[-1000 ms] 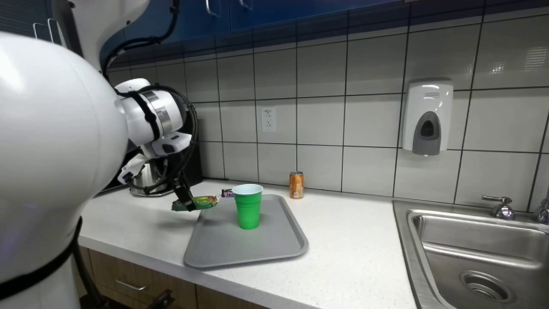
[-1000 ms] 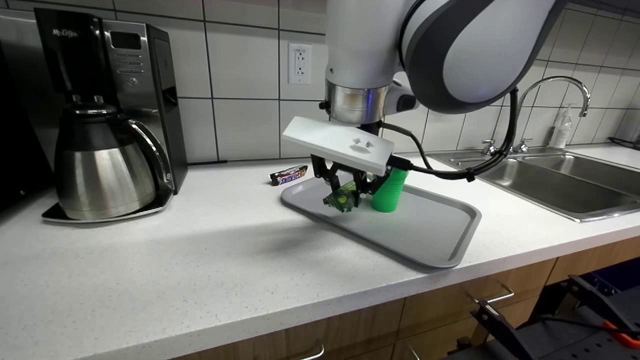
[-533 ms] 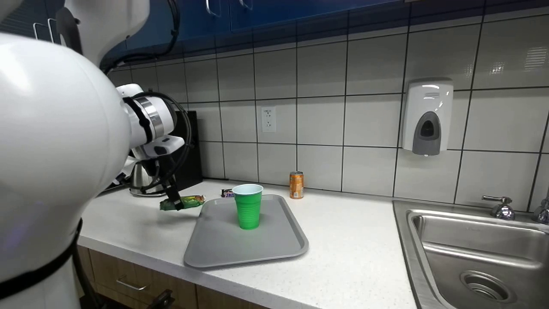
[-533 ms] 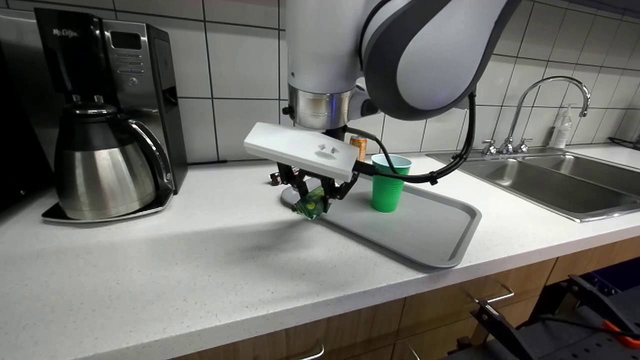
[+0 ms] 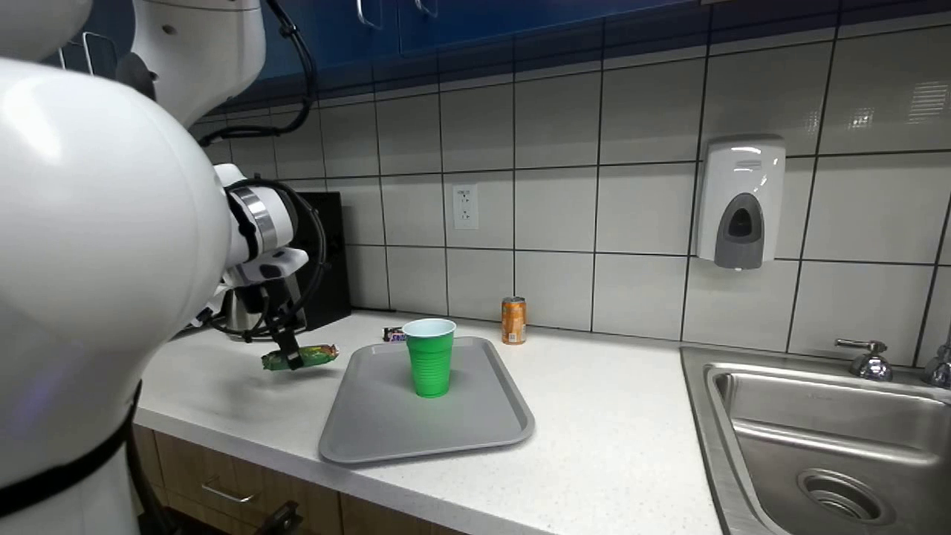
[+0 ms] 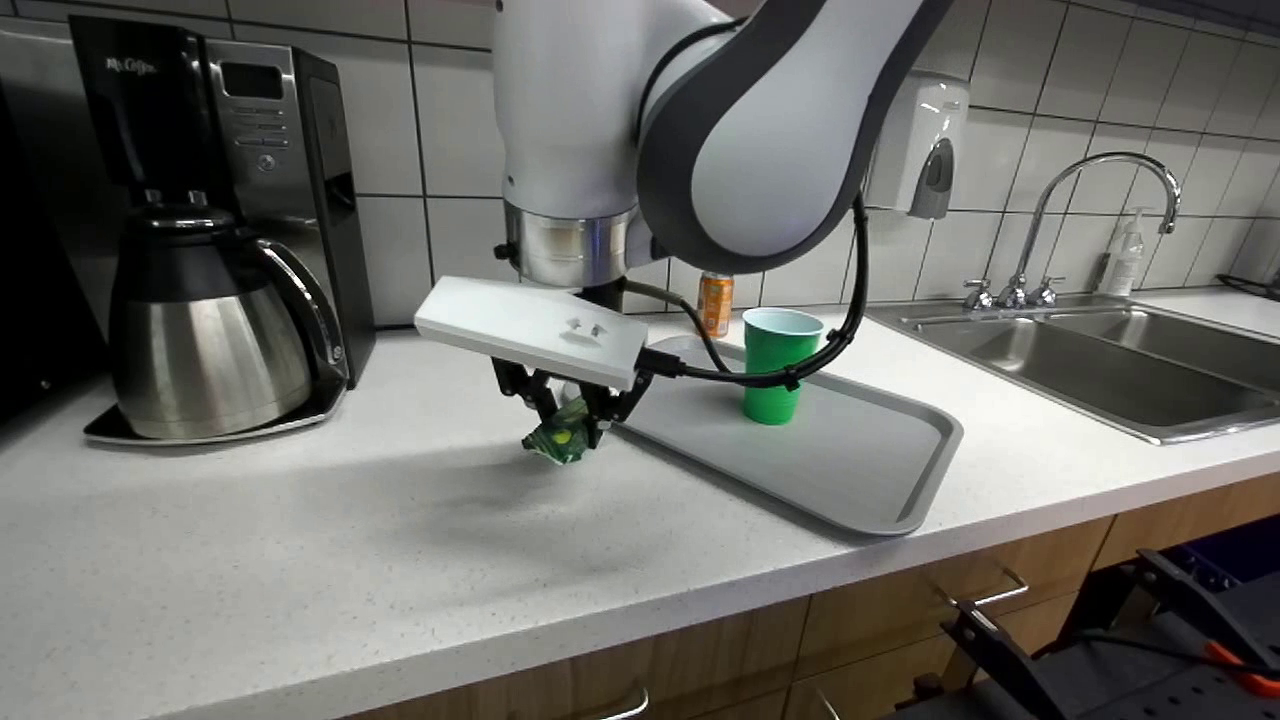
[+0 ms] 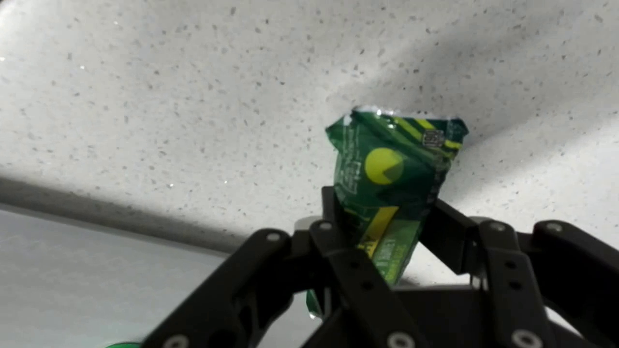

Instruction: Remove the chocolate bars from the tray

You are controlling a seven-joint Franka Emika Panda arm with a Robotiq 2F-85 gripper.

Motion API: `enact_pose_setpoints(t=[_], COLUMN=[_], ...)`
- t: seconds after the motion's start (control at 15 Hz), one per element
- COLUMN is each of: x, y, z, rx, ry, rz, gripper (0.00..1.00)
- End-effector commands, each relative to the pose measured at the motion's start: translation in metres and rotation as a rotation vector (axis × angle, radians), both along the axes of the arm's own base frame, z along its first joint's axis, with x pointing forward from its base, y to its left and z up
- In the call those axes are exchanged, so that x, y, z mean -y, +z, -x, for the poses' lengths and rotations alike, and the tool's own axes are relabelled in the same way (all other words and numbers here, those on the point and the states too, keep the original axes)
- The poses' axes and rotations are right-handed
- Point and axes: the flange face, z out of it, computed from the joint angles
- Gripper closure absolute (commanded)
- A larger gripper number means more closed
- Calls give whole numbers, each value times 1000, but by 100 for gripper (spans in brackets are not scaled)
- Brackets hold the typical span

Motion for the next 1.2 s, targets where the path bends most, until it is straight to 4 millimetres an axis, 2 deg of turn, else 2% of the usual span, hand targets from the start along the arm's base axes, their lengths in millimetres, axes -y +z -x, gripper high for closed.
enact_pose_setpoints(t=[0.0,0.87,0.93,1.0,1.13], x=[-19,-33,-33,-33,-34], y=[-2,-13,-13,-13,-13], z=[-7,-10,-9,-9,-9], rx=[-14,-32,-35,-34,-35], ry=[40,76,78,84,89], rz=[13,11,12,12,13], gripper=[83,83,64,34,29])
